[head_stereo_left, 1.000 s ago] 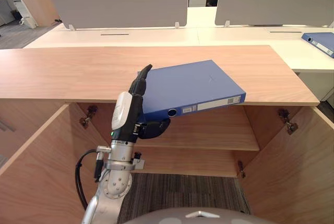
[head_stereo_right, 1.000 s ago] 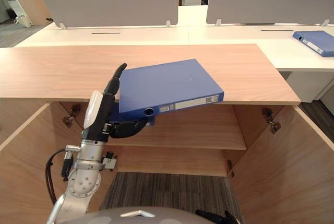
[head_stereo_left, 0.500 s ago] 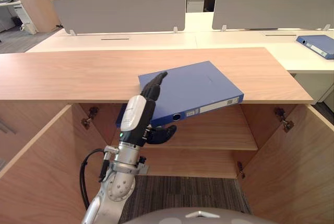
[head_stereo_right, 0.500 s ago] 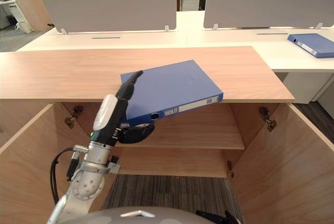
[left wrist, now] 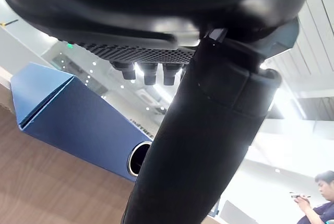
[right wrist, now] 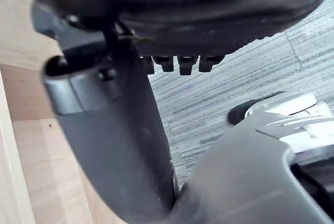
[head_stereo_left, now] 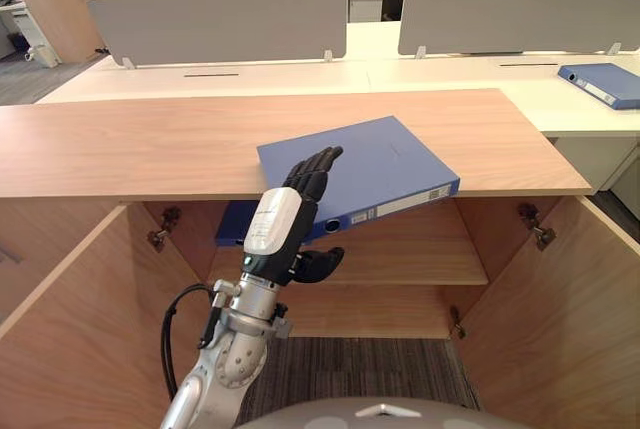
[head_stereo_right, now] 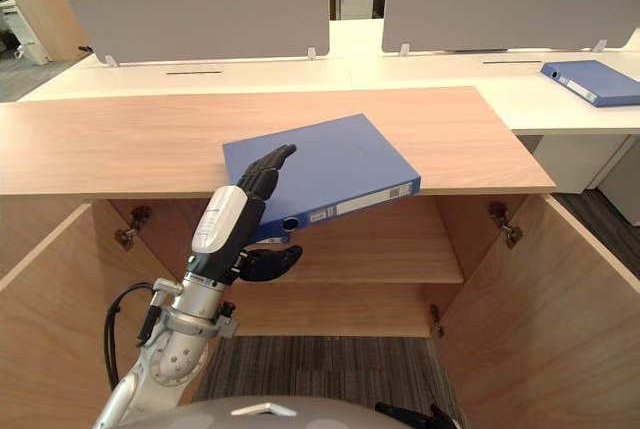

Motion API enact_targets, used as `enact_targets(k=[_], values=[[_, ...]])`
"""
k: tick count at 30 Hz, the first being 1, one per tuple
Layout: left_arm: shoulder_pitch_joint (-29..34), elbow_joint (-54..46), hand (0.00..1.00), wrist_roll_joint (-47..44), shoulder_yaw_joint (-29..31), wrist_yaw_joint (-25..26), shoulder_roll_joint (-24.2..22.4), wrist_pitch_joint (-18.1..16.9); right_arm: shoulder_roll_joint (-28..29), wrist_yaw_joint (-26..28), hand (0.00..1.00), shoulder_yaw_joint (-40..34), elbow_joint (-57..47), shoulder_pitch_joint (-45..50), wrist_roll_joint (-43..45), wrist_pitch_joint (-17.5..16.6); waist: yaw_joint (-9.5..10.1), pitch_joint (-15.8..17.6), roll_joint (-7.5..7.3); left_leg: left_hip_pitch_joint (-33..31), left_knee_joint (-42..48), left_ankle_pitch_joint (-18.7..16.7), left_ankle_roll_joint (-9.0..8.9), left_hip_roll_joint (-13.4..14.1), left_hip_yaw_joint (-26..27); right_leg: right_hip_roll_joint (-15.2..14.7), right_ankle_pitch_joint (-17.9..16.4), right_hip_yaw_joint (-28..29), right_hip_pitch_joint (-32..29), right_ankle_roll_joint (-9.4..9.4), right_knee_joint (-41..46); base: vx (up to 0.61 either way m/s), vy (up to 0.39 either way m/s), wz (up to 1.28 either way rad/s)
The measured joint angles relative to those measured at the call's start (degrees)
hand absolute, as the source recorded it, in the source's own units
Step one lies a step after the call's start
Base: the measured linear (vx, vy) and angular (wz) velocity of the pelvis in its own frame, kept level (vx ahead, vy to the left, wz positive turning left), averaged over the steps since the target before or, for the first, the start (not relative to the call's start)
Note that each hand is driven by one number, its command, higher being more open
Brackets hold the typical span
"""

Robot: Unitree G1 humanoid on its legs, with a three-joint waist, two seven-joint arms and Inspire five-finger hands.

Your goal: Walk over to the cabinet, pick up the folder, carry it to the office cabinet, place the folder inside the office cabinet, then close the office cabinet door

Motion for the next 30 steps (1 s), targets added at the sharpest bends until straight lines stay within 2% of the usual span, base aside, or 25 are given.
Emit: enact_targets(k=[8, 14, 22, 23, 30], values=[[0.0, 0.27, 0.0, 4.59, 0.38, 0.24, -0.06, 1.27, 0.03, 0.66, 1.0, 0.0, -0.11, 0.53, 2.02, 0.01, 0.01, 0.0, -0.02, -0.06, 0.0, 0.01, 0.0, -0.03, 0.0, -0.04, 0.01, -0.02, -0.02, 0.03, -0.07, 0.0, 0.0, 0.0], [-2.22, 0.26, 0.0, 10.19, 3.86, 0.85, -0.74, 1.4, 0.1, 1.22, 1.0, -0.01, -0.71, 1.03, 2.57, 0.0, -0.24, -0.09, 0.05, 0.06, -0.01, 0.03, -0.03, 0.03, 0.15, -0.03, 0.01, 0.12, -0.02, 0.03, -0.04, 0.0, 0.0, 0.0], [-2.15, 0.28, 0.0, 10.96, 6.05, 0.84, -0.75, 3.27, 0.15, 1.44, 1.0, 0.0, -0.74, 1.12, 4.32, 0.0, -0.26, -0.04, -0.06, -0.01, -0.01, 0.02, -0.04, 0.06, 0.3, -0.02, 0.03, 0.31, -0.2, 0.04, -0.04, 0.0, 0.0, 0.0], [-2.15, 0.28, 1.0, 10.96, 6.05, 0.84, -0.76, 3.27, 0.15, 1.47, 1.0, 0.0, -0.76, 1.12, 4.32, 0.0, -0.26, -0.04, -0.07, -0.02, -0.01, 0.02, -0.04, 0.06, 0.31, -0.02, 0.03, 0.33, -0.22, 0.05, -0.03, 0.0, 0.0, 0.0], [-1.59, 0.31, 1.0, 10.02, 5.96, 0.72, -2.33, 3.33, 0.34, 1.61, 1.0, 0.01, -0.86, 1.1, 4.3, 0.0, -0.33, 0.05, -0.43, -0.22, -0.01, 0.03, -0.04, 0.08, 0.39, -0.02, 0.08, 0.43, -0.46, 0.07, 0.02, 0.0, 0.0, 0.0]])
